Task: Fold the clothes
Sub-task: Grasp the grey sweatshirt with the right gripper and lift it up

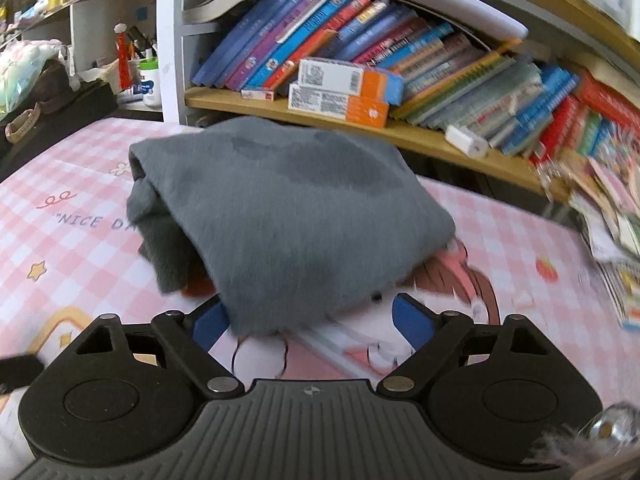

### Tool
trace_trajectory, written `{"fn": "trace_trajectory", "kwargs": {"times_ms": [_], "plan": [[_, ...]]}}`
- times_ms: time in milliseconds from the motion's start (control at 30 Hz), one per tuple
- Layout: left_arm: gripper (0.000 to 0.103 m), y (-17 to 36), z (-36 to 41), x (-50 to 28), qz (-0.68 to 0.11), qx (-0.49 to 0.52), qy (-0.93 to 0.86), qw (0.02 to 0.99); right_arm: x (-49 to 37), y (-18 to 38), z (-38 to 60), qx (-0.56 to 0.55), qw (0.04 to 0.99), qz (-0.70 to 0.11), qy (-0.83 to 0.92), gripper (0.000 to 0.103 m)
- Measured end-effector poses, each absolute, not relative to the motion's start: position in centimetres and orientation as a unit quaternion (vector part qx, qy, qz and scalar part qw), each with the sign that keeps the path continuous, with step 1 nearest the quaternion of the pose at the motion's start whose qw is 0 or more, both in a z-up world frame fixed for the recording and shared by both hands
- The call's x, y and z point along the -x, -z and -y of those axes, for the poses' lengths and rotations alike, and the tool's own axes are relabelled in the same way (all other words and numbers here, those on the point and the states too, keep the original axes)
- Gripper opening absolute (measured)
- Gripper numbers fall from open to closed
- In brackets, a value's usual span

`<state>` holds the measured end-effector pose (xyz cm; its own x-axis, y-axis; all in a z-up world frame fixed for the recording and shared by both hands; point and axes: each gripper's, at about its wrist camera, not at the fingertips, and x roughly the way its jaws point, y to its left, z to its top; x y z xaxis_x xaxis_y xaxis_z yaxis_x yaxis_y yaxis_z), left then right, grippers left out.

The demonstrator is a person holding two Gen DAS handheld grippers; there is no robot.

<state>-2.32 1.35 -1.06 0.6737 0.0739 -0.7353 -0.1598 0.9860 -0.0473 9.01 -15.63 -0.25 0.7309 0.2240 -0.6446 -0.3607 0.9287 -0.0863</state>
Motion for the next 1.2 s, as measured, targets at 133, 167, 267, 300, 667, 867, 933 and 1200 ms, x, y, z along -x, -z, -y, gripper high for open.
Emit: {"fn": "trace_trajectory", "kwargs": {"times_ms": [133,167,267,300,667,867,933,1200], "plan": [[0.103,1.0,-1.9,3.0,-0.399,0.059,-0.077,0.912,-10.8,0.2,14.5,0.13,0.921,-0.325,-0.173,0.075],[0.103,1.0,-2.0,3.1,-0.399,0.06,-0.079,0.912,-11.1,0.4,14.2,0.14,0.918,-0.326,-0.175,0.069],[0.103,0.9,-2.3,3.4,-0.397,0.062,-0.082,0.912,-11.8,1.1,13.4,0.168,0.909,-0.338,-0.177,0.046],[0.103,0.9,-2.4,3.5,-0.397,0.063,-0.082,0.912,-12.1,1.4,13.3,0.171,0.905,-0.347,-0.175,0.035],[0.103,0.6,-3.5,3.3,-0.383,0.07,-0.079,0.918,-9.7,0.6,15.0,0.047,0.879,-0.422,-0.216,0.018],[0.103,0.4,-5.0,3.3,-0.376,0.086,-0.087,0.918,-8.1,-1.2,15.0,-0.144,0.822,-0.47,-0.288,0.016],[0.103,0.3,-5.6,3.5,-0.37,0.091,-0.088,0.92,-8.5,-2.6,15.2,-0.224,0.808,-0.456,-0.299,0.016],[0.103,-0.4,-8.0,4.6,-0.348,0.113,-0.079,0.927,-10.1,-12.9,17.8,-0.458,0.778,-0.267,-0.338,0.014]]}}
